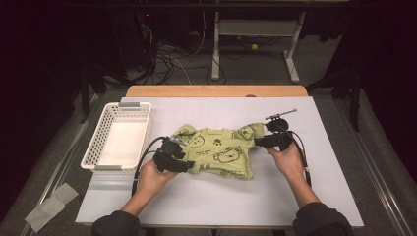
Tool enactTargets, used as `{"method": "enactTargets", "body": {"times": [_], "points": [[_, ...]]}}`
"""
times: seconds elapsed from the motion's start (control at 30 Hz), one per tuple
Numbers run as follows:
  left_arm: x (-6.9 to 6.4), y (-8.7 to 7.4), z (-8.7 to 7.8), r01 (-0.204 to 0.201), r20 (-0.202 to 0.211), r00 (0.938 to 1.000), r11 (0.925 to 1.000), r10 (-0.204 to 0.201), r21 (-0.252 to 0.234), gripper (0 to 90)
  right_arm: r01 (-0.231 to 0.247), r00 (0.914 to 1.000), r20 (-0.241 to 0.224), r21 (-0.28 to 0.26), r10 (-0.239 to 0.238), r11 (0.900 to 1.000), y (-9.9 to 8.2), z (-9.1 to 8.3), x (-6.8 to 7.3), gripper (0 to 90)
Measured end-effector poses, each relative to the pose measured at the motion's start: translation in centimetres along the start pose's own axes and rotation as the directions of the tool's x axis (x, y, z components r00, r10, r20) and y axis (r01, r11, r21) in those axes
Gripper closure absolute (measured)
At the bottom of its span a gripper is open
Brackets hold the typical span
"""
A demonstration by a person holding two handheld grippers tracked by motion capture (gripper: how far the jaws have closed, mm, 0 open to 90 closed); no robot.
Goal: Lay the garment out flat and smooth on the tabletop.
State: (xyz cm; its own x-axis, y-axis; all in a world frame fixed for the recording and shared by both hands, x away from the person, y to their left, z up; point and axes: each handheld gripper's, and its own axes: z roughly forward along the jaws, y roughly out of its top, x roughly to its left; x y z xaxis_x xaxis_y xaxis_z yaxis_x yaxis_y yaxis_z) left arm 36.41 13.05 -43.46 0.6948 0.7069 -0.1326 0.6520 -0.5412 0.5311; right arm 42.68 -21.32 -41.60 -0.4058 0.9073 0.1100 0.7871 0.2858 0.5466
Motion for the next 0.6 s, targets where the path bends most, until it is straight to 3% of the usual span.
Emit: {"method": "enactTargets", "body": {"times": [0.17,0.23,0.3,0.47,0.6], "points": [[0.3,-0.6,0.4,0.019,0.002,0.9998,0.9997,-0.019,-0.013,43.3,-0.02,0.9994,-0.029,0.03,0.02,0.9994,0.1,1.9,0.4,53.2],[0.5,-0.8,0.7,0.024,-0.006,0.9997,0.9997,-0.024,0.005,43.3,-0.021,0.9991,-0.037,0.031,0.022,0.9993,0.2,2.3,0.6,54.5],[0.7,-0.8,0.8,0.034,-0.002,0.9994,0.9994,-0.034,0.003,43.3,-0.015,0.9989,-0.045,0.034,0.016,0.9993,0.2,2.6,0.8,59.9],[0.7,-0.9,1.2,0.033,0.001,0.9995,0.9994,-0.033,0.009,43.2,0.031,0.9978,-0.06,0.034,-0.029,0.9989,0.3,2.7,1.4,86.1],[0.7,-0.9,1.3,0.036,0.002,0.9993,0.9993,-0.036,0.009,43.3,0.054,0.9981,-0.032,0.026,-0.053,0.9982,0.3,1.7,1.6,89.4]]}}
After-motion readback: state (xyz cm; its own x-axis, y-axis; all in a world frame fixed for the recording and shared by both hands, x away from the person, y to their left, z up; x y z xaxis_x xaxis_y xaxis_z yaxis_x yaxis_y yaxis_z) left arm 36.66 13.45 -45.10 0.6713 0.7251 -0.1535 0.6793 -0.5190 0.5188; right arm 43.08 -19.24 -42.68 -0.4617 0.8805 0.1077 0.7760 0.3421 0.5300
